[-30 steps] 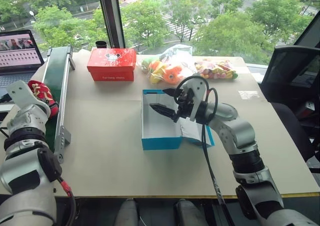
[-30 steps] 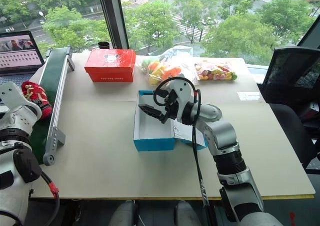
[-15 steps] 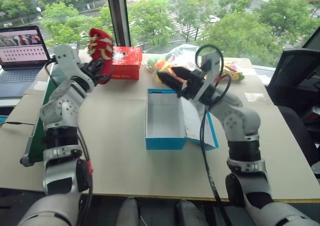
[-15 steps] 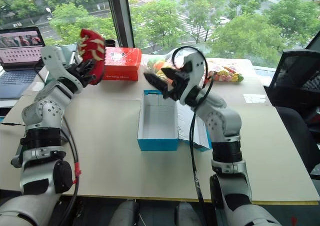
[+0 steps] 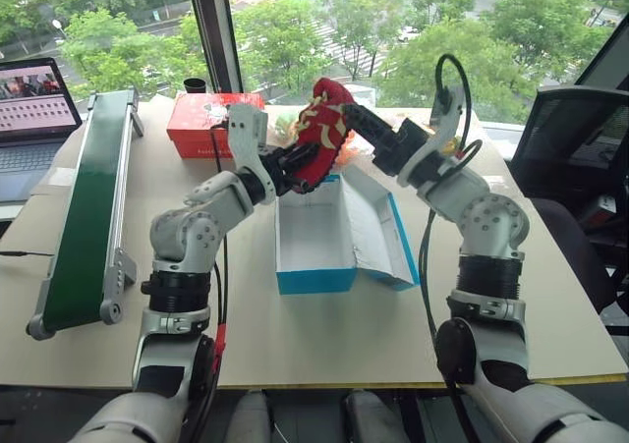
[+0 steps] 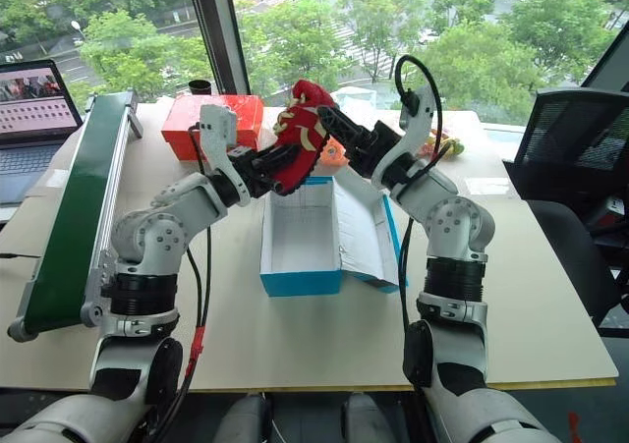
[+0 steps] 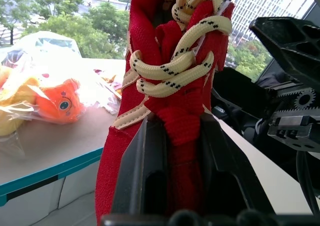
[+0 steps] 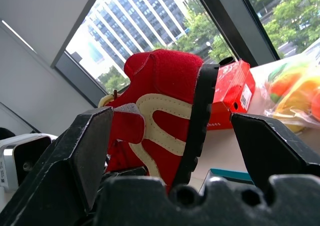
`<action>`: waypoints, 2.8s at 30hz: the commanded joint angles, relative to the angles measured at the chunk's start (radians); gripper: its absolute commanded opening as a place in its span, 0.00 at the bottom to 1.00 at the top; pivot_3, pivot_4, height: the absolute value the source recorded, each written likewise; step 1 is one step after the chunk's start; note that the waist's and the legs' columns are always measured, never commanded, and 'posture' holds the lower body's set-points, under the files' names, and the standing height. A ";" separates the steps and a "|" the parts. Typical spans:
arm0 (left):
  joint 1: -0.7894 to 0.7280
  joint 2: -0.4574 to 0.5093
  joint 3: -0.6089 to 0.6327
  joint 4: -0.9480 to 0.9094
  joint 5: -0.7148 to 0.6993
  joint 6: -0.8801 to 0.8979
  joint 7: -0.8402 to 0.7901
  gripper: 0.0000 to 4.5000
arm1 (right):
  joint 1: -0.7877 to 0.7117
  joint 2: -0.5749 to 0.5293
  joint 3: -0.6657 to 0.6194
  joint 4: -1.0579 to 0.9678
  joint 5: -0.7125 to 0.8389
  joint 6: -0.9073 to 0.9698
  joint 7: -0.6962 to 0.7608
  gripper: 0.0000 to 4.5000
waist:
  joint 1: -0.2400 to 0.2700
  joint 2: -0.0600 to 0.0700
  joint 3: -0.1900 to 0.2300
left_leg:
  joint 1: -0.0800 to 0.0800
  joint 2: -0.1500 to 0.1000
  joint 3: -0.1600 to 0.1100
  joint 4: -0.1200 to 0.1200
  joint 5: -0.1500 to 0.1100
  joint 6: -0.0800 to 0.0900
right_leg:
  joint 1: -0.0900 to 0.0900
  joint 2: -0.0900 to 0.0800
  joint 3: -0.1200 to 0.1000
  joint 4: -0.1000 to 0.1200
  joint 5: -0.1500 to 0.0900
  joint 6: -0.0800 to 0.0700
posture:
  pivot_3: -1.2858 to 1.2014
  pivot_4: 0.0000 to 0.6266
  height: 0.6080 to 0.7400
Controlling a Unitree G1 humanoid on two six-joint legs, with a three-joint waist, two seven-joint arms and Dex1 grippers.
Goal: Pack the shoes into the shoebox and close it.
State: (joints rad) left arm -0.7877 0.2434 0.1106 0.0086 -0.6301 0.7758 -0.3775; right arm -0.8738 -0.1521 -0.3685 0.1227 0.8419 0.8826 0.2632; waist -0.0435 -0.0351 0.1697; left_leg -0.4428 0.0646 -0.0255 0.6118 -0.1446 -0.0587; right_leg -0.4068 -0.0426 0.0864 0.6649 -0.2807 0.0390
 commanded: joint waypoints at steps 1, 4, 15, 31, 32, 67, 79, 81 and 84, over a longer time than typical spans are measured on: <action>-0.021 -0.016 0.017 -0.052 -0.020 -0.007 0.003 0.13 | -0.001 -0.007 -0.008 -0.058 0.049 0.021 -0.005 1.00 | 0.000 0.000 0.000 | 0.000 0.000 0.000 0.000 0.000 0.000 | 0.000 0.000 0.000 0.000 0.000 0.000 | 0.52 0.24 0.99; -0.023 -0.034 0.009 -0.061 -0.021 -0.007 0.006 0.13 | -0.003 0.000 0.001 -0.064 0.057 0.027 -0.005 1.00 | 0.000 0.000 0.000 | 0.000 0.000 0.000 0.000 0.000 0.000 | 0.000 0.000 0.000 0.000 0.000 0.000 | 0.52 0.24 0.99; -0.022 -0.170 -0.007 -0.132 -0.042 0.013 0.095 0.13 | 0.004 0.009 0.036 -0.054 0.057 0.025 0.003 1.00 | 0.001 0.000 0.000 | 0.000 0.000 0.000 0.000 0.000 0.000 | 0.000 0.000 0.000 0.000 0.000 0.000 | 0.52 0.24 0.99; 0.040 -0.090 0.066 -0.219 -0.111 0.098 0.095 0.64 | -0.029 0.018 0.024 -0.027 0.048 -0.030 -0.001 0.24 | -0.001 0.000 0.000 | 0.000 0.000 0.000 0.000 0.000 0.000 | 0.000 0.000 0.000 -0.001 0.000 0.000 | 0.52 0.24 0.99; 0.054 -0.062 0.083 -0.241 -0.125 0.112 0.089 0.72 | -0.031 0.015 0.032 -0.024 0.036 -0.035 -0.004 0.19 | -0.002 0.000 0.000 | 0.000 0.000 0.000 0.000 0.000 0.000 | 0.000 0.000 0.000 -0.001 0.000 0.000 | 0.52 0.24 0.99; 0.272 0.419 -0.051 -0.381 0.055 0.040 -0.244 1.00 | -0.004 -0.096 0.582 0.100 -0.552 0.240 -0.035 0.16 | -0.001 0.001 0.001 | -0.002 0.000 0.001 -0.001 0.000 0.000 | -0.003 0.001 0.001 -0.001 -0.001 0.000 | 0.52 0.24 0.99; 0.258 0.420 -0.051 -0.377 0.065 0.044 -0.258 1.00 | -0.012 -0.028 0.515 0.064 -0.607 0.186 -0.069 0.98 | -0.001 0.001 0.001 | 0.001 0.000 0.000 -0.002 0.000 0.000 | 0.000 0.001 0.001 -0.001 -0.001 0.000 | 0.52 0.24 0.99; 0.256 0.422 -0.050 -0.375 0.067 0.045 -0.263 1.00 | -0.030 -0.020 0.510 0.052 -0.616 0.175 -0.070 0.98 | -0.001 0.001 0.001 | 0.001 0.000 0.000 -0.002 0.000 0.000 | 0.000 0.001 0.001 -0.001 -0.001 0.000 | 0.52 0.24 0.99; 0.252 0.426 -0.047 -0.373 0.073 0.048 -0.266 1.00 | -0.049 -0.009 0.500 0.043 -0.627 0.149 -0.080 0.98 | -0.001 0.001 0.001 | 0.001 0.000 0.000 -0.001 0.000 0.000 | 0.000 0.001 0.001 0.000 -0.001 0.000 | 0.52 0.24 0.99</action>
State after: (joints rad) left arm -0.5097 0.6612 0.0531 -0.3516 -0.5573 0.8445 -0.6374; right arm -0.8867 -0.1640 0.1619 0.2227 0.2301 1.0747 0.1933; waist -0.0447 -0.0338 0.1704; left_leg -0.4415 0.0649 -0.0251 0.6104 -0.1446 -0.0585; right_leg -0.4072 -0.0421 0.0872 0.6646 -0.2814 0.0387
